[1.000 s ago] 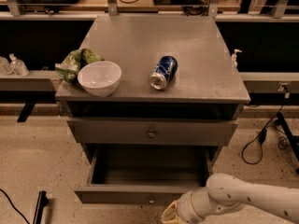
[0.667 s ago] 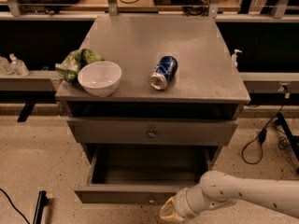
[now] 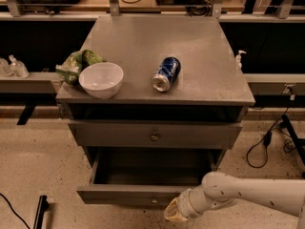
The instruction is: Close middle drawer
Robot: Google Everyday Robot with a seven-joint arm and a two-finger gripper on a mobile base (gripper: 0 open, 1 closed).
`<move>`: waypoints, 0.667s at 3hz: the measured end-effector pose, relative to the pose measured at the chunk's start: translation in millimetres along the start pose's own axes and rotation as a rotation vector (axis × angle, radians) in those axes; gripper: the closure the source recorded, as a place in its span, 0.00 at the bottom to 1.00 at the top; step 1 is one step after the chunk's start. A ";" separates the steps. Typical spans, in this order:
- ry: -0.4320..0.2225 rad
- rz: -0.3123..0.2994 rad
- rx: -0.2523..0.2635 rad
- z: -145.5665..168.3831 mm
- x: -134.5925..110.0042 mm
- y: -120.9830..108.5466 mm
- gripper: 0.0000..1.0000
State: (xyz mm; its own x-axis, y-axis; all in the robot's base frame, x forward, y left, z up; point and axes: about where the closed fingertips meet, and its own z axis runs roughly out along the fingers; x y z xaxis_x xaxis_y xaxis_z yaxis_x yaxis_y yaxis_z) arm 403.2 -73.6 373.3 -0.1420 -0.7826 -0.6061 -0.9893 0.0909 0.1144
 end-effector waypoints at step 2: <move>-0.009 0.011 0.064 -4.1 1.5 -16.5 1.00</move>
Offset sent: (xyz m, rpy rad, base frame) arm 0.0297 -0.0104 0.0032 -0.0018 -0.0776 -0.0876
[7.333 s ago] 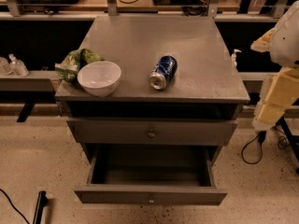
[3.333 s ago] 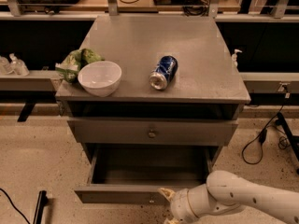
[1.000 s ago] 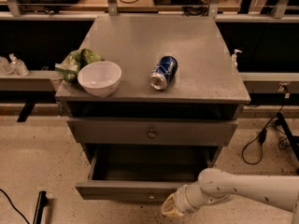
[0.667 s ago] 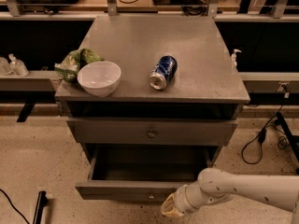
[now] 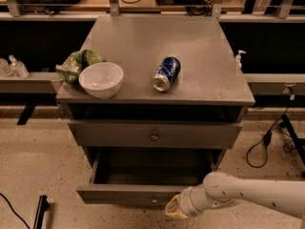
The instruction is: Close middle drawer
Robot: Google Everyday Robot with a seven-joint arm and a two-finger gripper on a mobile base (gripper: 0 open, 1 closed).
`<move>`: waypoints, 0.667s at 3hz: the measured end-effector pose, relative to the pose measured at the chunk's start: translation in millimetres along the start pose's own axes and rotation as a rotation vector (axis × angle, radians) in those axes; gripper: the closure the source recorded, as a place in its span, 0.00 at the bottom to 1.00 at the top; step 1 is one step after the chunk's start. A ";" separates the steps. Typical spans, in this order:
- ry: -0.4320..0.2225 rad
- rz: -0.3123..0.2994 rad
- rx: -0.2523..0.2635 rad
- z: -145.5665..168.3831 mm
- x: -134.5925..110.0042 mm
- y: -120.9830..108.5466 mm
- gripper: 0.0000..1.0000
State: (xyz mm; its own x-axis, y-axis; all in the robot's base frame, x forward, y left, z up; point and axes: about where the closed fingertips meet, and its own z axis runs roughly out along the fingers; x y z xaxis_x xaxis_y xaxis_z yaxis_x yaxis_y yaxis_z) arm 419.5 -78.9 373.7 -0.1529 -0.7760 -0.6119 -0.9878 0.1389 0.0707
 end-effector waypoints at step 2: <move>-0.006 0.016 0.052 -0.6 -1.8 -17.6 1.00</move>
Offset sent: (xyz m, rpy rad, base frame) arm 0.0463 -0.0037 0.0006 -0.0164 -0.0741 -0.1117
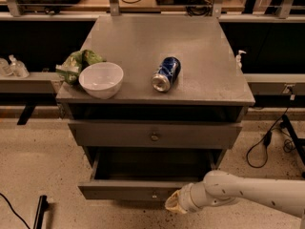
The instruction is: Close middle drawer
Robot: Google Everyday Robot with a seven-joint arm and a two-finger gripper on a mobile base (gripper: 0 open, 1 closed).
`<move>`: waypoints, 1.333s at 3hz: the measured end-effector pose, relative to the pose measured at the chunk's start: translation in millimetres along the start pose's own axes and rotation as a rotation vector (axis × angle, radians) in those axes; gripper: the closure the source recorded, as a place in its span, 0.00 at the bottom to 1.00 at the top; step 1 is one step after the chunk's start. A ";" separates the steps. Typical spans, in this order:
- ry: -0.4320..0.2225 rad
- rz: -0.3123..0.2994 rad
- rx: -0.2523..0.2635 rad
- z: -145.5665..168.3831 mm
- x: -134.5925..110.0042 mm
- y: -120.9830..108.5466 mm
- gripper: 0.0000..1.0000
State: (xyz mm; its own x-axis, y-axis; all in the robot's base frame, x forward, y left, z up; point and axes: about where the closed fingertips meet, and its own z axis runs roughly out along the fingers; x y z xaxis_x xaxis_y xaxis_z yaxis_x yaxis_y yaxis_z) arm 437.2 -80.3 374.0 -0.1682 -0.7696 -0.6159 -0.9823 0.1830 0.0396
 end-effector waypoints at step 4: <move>0.007 0.039 0.126 -1.0 2.4 -41.9 1.00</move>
Offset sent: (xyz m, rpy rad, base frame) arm 0.0782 -0.0233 -0.0091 -0.0506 -0.1193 -0.2142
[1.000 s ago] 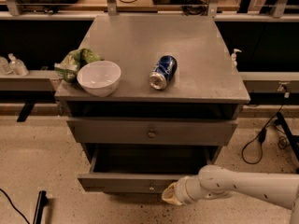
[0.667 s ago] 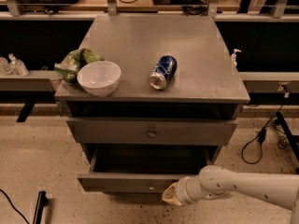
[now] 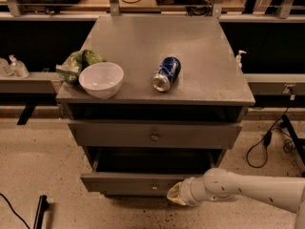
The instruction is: Close middle drawer
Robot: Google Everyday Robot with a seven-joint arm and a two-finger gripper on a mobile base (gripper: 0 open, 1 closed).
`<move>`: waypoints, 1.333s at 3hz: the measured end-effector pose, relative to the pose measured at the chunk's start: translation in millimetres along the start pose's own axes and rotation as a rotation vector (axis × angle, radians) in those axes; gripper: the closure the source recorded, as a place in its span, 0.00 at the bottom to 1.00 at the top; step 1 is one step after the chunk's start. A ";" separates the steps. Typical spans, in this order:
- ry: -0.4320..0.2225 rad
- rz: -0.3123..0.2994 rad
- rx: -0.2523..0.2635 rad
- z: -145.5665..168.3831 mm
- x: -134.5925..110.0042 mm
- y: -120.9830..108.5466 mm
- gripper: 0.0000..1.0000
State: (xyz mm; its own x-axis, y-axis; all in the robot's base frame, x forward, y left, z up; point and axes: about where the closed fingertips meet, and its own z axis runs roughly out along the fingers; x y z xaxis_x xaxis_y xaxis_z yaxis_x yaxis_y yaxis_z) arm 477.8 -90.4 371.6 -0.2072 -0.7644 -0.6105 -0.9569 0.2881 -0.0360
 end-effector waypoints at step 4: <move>-0.035 -0.014 0.232 -25.1 -6.8 -61.3 1.00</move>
Offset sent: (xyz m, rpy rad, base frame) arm 0.0938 -0.0509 0.0502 -0.0085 -0.3187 -0.2075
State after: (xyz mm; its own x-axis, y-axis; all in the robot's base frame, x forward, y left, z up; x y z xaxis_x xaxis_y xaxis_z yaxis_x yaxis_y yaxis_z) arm 532.8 -117.3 397.8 -0.1831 -0.7499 -0.6357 -0.8864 0.4056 -0.2232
